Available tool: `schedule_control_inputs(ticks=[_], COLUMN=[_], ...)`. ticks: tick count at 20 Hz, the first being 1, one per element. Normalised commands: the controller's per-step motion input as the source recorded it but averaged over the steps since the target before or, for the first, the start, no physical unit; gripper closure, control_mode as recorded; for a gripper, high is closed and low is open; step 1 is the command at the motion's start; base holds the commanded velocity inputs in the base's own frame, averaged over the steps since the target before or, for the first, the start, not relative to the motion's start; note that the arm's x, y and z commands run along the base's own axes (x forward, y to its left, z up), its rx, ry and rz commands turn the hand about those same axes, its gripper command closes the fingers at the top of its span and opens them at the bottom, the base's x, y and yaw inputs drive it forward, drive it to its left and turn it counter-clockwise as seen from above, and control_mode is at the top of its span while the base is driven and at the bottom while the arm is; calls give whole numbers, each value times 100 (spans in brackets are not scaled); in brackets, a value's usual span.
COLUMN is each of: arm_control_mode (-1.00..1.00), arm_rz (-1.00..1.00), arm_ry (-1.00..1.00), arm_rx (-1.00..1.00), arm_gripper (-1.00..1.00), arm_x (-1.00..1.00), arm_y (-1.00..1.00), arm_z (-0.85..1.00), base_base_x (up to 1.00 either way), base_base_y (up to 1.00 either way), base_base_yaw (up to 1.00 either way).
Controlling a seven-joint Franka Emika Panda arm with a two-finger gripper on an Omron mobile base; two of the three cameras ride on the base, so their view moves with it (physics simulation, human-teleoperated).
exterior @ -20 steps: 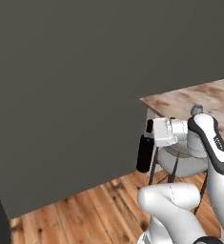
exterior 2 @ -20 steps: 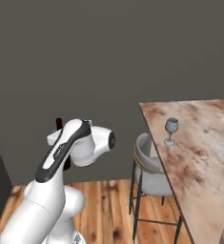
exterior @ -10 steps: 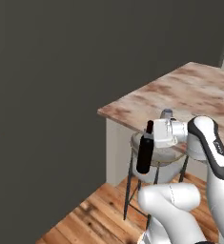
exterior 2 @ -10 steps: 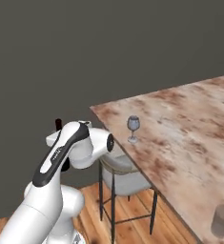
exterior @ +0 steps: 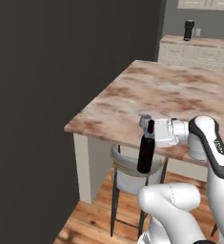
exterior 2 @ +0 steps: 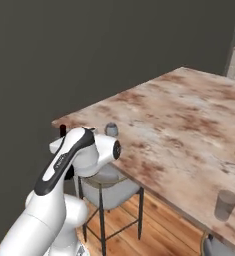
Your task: There is a wine glass and glass cup on the dining counter. Place the wine bottle next to the wine glass and the juice bottle next to the glass cup.
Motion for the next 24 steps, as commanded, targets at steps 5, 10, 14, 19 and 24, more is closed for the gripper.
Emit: schedule_control_inputs(ticks=[5, 10, 14, 19, 24], arm_control_mode=[100, 100, 100, 100, 100], arm_rz=[0, 0, 0, 0, 0], arm_ry=[0, 0, 0, 0, 0], arm_rx=[0, 0, 0, 0, 0], arm_gripper=[100, 100, 100, 100, 100], arm_x=[0, 0, 0, 0, 0], arm_y=[0, 0, 0, 0, 0], arm_z=[0, 0, 0, 0, 0], base_base_x=[56, 39, 25, 10, 0], base_base_y=[8, 3, 2, 3, 0], base_base_yaw=[-40, -30, -21, -5, 0])
